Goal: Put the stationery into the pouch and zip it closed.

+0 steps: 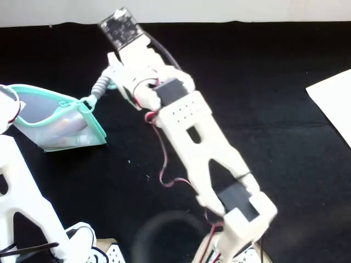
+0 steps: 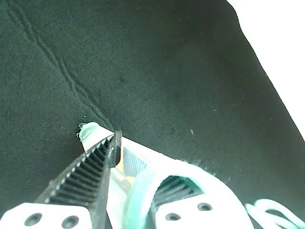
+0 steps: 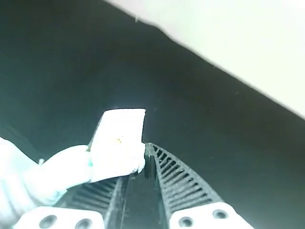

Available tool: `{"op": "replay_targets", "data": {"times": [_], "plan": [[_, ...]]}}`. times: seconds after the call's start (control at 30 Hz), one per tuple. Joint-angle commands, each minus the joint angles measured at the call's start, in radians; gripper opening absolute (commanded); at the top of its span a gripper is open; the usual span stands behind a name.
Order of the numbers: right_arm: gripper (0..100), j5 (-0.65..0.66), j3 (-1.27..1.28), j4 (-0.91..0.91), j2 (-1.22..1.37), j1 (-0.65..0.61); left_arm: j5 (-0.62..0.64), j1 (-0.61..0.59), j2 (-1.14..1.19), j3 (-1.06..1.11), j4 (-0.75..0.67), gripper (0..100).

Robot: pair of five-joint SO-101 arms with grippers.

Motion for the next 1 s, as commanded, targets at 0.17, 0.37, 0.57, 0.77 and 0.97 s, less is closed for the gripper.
{"op": "replay_targets", "data": {"times": [0.17,0.37,0.57,0.77,0.97], "plan": [[0.7,0.008,-0.082,0.122,-0.272,0.021,-0.018,0.065,0.038,0.03,0.0,1],[0.7,0.008,-0.295,0.242,-0.328,0.021,-0.018,0.073,0.038,0.03,0.0,1],[0.7,0.008,-0.473,0.389,-0.367,0.019,-0.018,0.073,0.038,0.031,0.002,1],[0.7,0.008,-0.529,0.501,-0.407,0.019,-0.018,0.073,0.038,0.031,0.015,1],[0.7,0.006,-0.522,0.636,-0.438,0.019,-0.018,0.073,0.038,0.031,0.015,1]]}}
